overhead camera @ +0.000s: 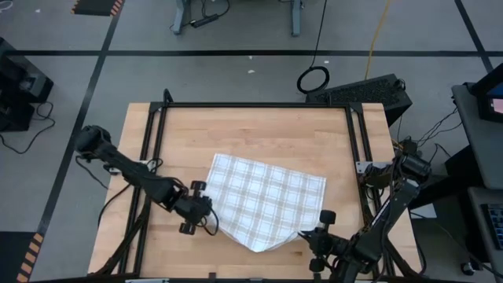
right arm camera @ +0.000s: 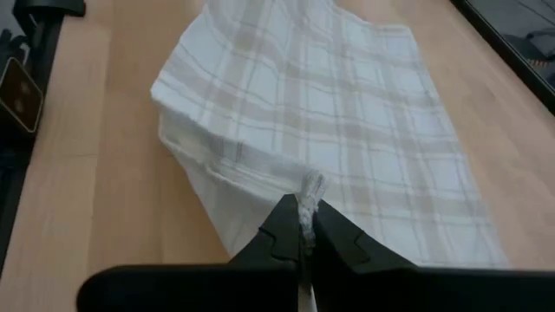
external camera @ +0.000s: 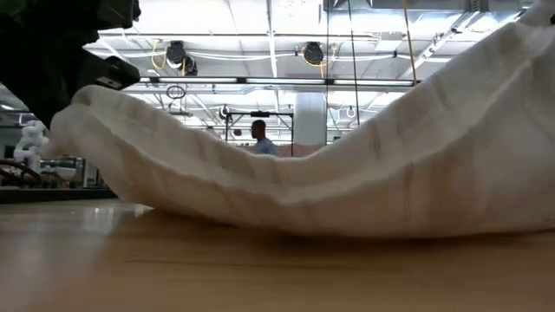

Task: Roll towel
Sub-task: Roll the white kitchen towel

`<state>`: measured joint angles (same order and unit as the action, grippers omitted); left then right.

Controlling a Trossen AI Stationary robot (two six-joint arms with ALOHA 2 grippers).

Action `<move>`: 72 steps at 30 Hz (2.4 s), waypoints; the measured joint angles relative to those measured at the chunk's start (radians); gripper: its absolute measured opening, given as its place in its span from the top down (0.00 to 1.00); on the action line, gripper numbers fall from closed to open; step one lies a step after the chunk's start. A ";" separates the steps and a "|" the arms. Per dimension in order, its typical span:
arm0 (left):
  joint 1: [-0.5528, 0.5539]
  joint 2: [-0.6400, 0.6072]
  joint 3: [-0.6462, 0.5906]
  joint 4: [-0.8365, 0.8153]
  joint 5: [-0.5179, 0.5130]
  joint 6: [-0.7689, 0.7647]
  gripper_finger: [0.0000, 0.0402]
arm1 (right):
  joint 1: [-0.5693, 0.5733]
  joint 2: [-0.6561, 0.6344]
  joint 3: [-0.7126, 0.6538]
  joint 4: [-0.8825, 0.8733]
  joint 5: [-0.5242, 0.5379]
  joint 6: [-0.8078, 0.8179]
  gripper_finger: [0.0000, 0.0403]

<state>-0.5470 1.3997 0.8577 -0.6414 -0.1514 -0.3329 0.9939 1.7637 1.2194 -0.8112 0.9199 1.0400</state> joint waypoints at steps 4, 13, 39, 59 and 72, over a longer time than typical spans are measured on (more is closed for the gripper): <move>-0.029 -0.003 0.000 0.003 -0.072 -0.002 0.95 | 0.000 0.020 0.000 0.000 0.000 0.045 1.00; -0.106 -0.003 0.000 0.070 -0.321 -0.044 0.95 | 0.000 0.075 0.000 0.032 0.023 0.152 1.00; 0.074 -0.010 0.002 0.038 -0.177 -0.128 0.95 | -0.029 0.045 0.000 0.022 0.022 0.517 1.00; 0.109 -0.010 0.002 0.207 -0.129 -0.319 0.95 | -0.063 -0.208 0.000 0.043 -0.010 0.326 1.00; 0.107 -0.012 0.100 0.208 -0.127 -0.499 0.95 | -0.056 -0.309 0.000 -0.164 -0.151 0.463 1.00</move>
<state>-0.4397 1.3872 0.9576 -0.4331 -0.2785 -0.8318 0.9381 1.4548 1.2194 -0.9747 0.7688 1.5034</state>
